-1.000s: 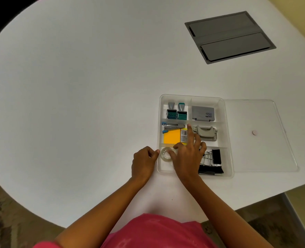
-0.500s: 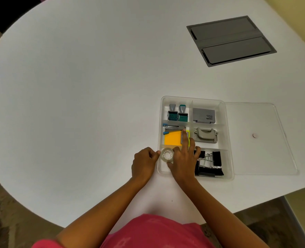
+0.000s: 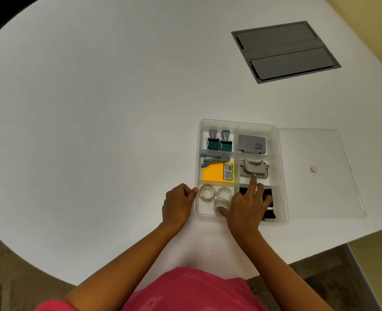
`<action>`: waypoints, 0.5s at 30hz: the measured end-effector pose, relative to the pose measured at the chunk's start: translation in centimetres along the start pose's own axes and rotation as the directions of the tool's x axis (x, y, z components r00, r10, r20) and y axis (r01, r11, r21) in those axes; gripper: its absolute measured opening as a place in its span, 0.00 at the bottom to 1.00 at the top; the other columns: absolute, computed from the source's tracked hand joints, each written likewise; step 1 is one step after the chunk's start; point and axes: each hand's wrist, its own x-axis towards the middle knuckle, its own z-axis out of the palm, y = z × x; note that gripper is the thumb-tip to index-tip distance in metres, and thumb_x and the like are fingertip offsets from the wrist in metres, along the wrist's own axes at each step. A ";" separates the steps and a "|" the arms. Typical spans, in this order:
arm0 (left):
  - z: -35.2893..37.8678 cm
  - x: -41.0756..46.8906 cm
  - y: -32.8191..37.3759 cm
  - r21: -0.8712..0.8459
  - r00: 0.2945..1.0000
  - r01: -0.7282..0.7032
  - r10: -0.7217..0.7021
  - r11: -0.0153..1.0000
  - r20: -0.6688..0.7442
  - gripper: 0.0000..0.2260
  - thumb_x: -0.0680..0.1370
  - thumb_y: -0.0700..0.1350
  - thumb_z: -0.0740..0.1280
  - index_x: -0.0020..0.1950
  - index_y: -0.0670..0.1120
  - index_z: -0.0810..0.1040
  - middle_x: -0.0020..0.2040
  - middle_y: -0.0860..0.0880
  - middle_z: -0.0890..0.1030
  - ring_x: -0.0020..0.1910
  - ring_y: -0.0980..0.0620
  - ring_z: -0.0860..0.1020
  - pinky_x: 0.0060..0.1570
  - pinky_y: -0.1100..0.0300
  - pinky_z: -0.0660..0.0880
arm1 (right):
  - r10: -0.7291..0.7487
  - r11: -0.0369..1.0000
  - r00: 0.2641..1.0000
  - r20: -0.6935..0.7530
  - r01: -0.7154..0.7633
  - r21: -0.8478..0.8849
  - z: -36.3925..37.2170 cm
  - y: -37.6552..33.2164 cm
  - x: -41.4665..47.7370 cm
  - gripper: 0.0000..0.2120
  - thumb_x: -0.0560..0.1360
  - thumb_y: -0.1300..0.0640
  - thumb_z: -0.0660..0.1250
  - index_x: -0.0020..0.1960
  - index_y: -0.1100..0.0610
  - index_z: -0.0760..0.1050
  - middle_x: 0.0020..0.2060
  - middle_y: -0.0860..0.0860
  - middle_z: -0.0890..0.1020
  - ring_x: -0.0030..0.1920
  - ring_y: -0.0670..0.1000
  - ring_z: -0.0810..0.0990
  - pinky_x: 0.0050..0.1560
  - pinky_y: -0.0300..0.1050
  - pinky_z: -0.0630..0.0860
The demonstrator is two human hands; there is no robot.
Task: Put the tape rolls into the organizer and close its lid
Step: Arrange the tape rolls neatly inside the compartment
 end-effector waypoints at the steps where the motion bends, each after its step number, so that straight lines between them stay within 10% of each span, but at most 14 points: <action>1: 0.0 0.0 0.0 0.002 1.000 0.000 0.000 1.000 0.002 0.14 0.77 0.55 0.64 0.43 0.44 0.78 0.41 0.48 0.82 0.42 0.47 0.81 0.48 0.48 0.78 | 0.002 1.000 1.000 0.027 -0.002 -0.013 0.2 -0.3 0.0 0.26 0.66 0.34 0.70 0.51 0.55 0.80 0.77 0.59 0.51 0.75 0.61 0.53 0.72 0.62 0.55; 15: -0.3 -0.1 0.2 0.056 1.000 0.007 -0.008 0.998 0.020 0.14 0.77 0.56 0.63 0.41 0.47 0.76 0.39 0.51 0.80 0.41 0.47 0.81 0.49 0.49 0.78 | 0.035 0.997 0.992 0.123 -0.027 -0.067 0.9 -2.2 1.0 0.31 0.67 0.43 0.73 0.63 0.62 0.73 0.76 0.63 0.50 0.76 0.63 0.48 0.73 0.63 0.51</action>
